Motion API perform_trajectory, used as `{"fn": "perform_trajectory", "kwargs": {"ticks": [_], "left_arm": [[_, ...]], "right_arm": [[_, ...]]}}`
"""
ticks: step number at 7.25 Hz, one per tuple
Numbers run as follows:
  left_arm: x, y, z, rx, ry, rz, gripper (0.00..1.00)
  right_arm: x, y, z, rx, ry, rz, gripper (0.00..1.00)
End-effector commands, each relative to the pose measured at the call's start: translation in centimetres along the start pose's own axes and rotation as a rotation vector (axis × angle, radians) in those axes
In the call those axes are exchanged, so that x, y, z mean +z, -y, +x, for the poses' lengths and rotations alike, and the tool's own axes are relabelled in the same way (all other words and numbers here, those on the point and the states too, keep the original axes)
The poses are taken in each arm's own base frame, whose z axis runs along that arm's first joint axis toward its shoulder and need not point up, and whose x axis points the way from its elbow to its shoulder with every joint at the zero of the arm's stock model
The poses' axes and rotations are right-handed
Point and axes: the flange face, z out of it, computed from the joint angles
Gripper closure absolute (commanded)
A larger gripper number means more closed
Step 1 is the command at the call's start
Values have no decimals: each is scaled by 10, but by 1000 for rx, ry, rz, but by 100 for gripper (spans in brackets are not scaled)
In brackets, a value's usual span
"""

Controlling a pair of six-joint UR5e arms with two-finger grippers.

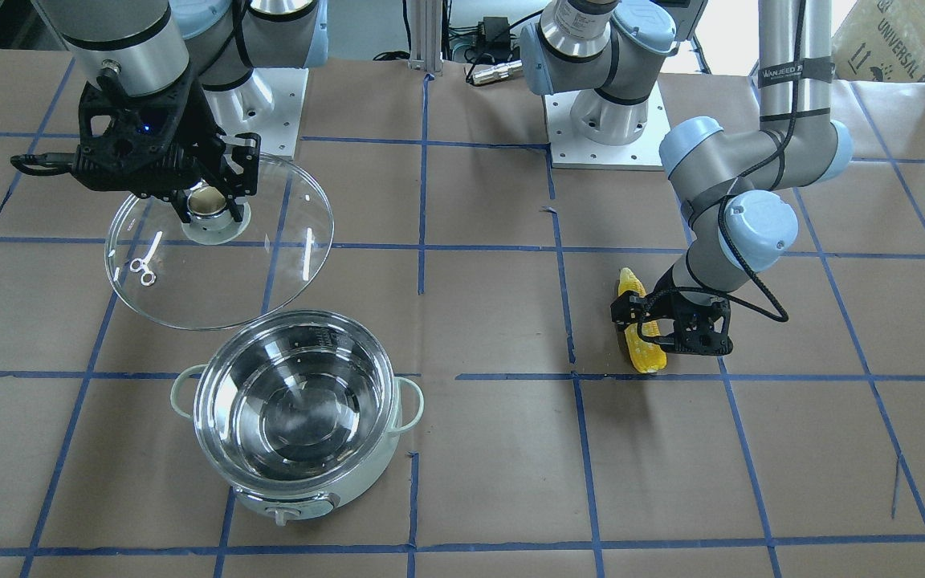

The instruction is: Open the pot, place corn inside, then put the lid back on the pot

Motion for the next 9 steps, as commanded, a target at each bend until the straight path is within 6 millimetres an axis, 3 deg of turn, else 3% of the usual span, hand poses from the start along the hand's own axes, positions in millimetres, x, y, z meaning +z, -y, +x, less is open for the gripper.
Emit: {"fn": "perform_trajectory", "kwargs": {"ticks": [1, 2, 3, 5, 6, 7, 9], "left_arm": [[13, 4, -1, 9, -4, -10, 35], [20, 9, -1, -5, -3, -1, 63], [9, 13, 3, -5, 2, 23, 75], [-14, 15, 18, -37, 9, 43, 76], [-35, 16, 54, -43, 8, 78, 76], [-59, 21, 104, 10, 13, 127, 76], [-110, 43, 181, 5, 8, 168, 76]], "right_arm": [[10, -16, 0, 1, -1, -8, 52], [11, -19, -1, -1, 2, -7, 51], [10, -19, -1, -1, 3, -5, 50], [10, -19, -1, -4, 3, -7, 50], [10, -19, -1, -4, 3, -7, 49], [10, -19, -1, -4, 3, -7, 49], [11, -19, 1, -2, 2, -7, 49]]}}
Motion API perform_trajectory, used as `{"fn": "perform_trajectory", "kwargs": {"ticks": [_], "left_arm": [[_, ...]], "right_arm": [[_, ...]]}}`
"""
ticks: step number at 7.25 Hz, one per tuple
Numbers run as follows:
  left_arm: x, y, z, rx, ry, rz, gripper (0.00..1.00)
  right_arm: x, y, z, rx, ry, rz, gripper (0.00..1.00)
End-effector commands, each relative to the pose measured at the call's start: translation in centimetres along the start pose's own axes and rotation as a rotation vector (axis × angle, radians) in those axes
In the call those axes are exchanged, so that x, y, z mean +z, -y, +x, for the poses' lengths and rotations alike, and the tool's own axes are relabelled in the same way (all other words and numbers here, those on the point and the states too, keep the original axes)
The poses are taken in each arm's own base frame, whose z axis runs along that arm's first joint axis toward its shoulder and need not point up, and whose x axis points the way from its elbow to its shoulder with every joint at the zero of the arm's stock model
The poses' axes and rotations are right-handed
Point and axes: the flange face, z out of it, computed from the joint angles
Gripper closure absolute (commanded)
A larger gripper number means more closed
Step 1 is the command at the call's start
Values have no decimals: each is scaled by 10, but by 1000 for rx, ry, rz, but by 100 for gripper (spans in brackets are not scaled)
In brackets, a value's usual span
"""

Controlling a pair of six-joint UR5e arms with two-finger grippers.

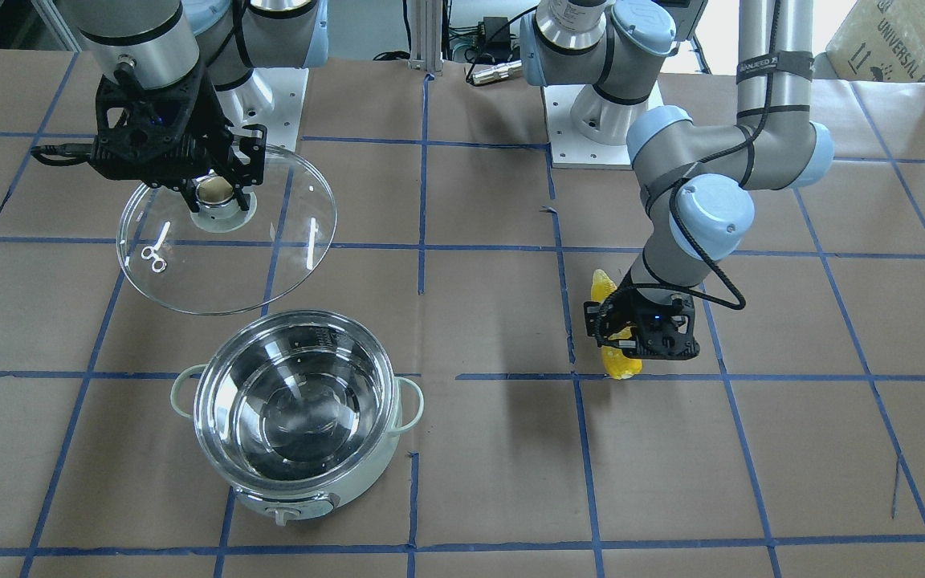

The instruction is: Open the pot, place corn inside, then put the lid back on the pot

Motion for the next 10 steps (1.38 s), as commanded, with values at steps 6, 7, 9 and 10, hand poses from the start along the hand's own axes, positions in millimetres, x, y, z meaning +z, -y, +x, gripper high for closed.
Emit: {"fn": "perform_trajectory", "kwargs": {"ticks": [6, 7, 9, 10], "left_arm": [[-94, 94, 245, 124, -126, 95, 76], [-91, 106, 268, 106, -130, 89, 76], [-69, 116, 309, 127, -97, 91, 76], [-56, 120, 311, 128, -86, 85, 76]], "right_arm": [[13, 0, 54, -15, -29, -45, 50], [17, -15, 52, -17, -29, -36, 50], [28, -23, 63, 3, -27, -38, 50], [27, -23, 65, 8, -27, -40, 50]]}}
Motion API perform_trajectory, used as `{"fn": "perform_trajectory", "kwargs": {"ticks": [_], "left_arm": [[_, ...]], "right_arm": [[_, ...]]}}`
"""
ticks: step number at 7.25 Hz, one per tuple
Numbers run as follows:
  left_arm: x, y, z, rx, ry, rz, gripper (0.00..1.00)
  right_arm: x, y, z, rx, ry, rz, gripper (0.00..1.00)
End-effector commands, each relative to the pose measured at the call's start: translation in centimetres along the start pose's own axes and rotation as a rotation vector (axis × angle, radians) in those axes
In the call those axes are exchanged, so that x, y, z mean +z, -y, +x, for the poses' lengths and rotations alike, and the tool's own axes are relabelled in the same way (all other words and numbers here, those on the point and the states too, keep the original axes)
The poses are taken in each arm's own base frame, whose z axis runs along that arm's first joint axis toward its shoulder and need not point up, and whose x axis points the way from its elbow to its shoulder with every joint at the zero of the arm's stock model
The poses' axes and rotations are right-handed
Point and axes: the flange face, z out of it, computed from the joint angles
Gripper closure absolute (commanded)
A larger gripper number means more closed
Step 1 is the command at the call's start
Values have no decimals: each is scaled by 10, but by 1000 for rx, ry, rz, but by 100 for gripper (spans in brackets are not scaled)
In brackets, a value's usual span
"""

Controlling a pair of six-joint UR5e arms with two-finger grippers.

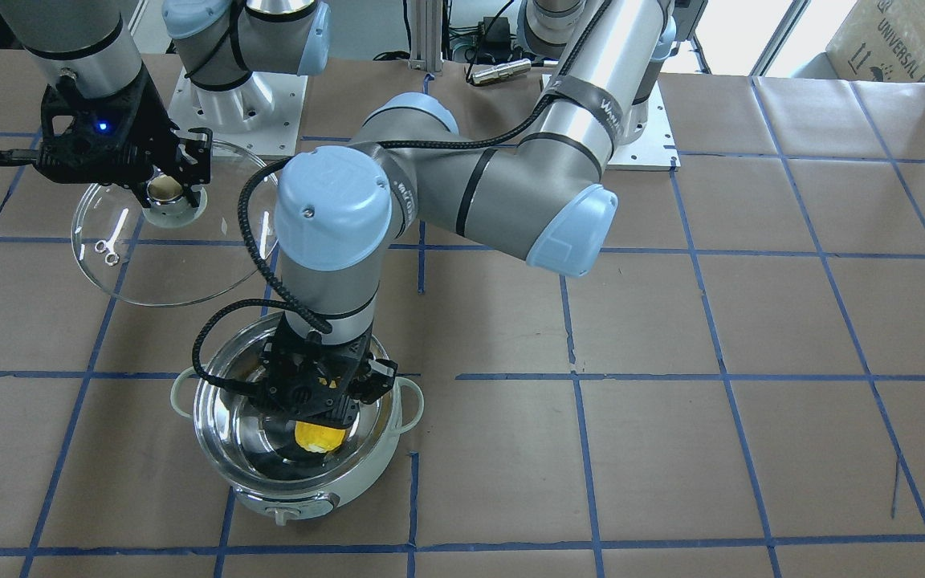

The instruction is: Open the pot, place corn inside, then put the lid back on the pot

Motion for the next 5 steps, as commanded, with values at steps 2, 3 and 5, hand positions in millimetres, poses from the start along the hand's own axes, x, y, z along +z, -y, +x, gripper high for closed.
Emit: {"fn": "perform_trajectory", "kwargs": {"ticks": [2, 3, 5], "left_arm": [[30, 4, 12, 14, 19, -12, 71], [35, 4, 12, 15, 34, -16, 26], [29, 3, 13, 25, 43, -7, 0]], "right_arm": [[3, -3, 3, 10, 2, -12, 50], [3, -4, 3, 10, 2, -14, 49], [4, -4, 3, 10, 3, -15, 49]]}}
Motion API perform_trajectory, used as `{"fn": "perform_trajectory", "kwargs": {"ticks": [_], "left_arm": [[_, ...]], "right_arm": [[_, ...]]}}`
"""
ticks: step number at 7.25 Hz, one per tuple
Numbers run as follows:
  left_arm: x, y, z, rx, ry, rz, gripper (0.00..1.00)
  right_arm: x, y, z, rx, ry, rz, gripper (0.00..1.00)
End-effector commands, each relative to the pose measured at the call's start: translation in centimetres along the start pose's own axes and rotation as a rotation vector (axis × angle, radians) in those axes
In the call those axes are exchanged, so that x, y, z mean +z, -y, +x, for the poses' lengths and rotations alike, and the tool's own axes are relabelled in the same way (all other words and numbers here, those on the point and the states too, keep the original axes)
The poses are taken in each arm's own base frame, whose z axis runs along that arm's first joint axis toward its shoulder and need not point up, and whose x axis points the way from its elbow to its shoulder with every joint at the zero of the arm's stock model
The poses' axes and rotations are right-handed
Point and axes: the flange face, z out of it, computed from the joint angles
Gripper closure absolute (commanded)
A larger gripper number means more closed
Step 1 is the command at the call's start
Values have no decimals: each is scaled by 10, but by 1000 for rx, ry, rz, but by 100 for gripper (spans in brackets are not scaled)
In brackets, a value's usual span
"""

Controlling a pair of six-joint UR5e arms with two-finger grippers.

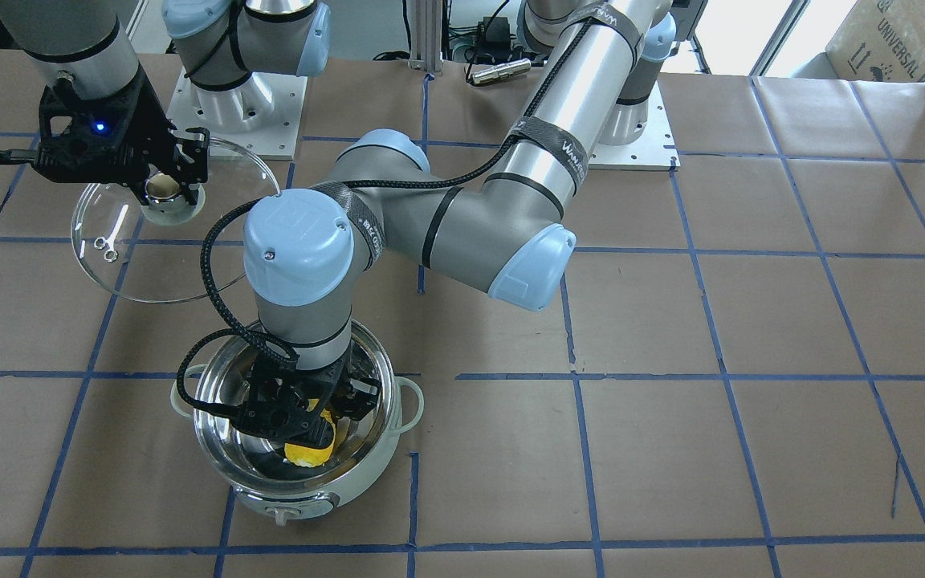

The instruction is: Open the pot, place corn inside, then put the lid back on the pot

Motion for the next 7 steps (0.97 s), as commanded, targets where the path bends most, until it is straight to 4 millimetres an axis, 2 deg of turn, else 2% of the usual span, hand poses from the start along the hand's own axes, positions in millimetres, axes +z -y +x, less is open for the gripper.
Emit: {"fn": "perform_trajectory", "kwargs": {"ticks": [1, 3, 4, 5, 6, 7], "left_arm": [[-12, 0, -6, 7, 2, 11, 0], [-29, 0, -27, 30, 15, 12, 0], [-38, 0, -61, 66, 24, 0, 0], [-55, -13, -105, 80, 32, -12, 0], [-80, -36, -156, 28, 42, -23, 0], [-100, -62, -193, -26, 49, -40, 0]], "right_arm": [[0, 0, 0, 0, 0, -1, 49], [-3, 1, -1, 4, 0, 14, 49], [-13, 6, -8, 15, 12, 38, 48], [-13, 15, -13, 28, 10, 35, 48], [-22, 29, -30, -3, 8, 54, 48], [-19, 48, -56, -17, 8, 46, 48]]}}
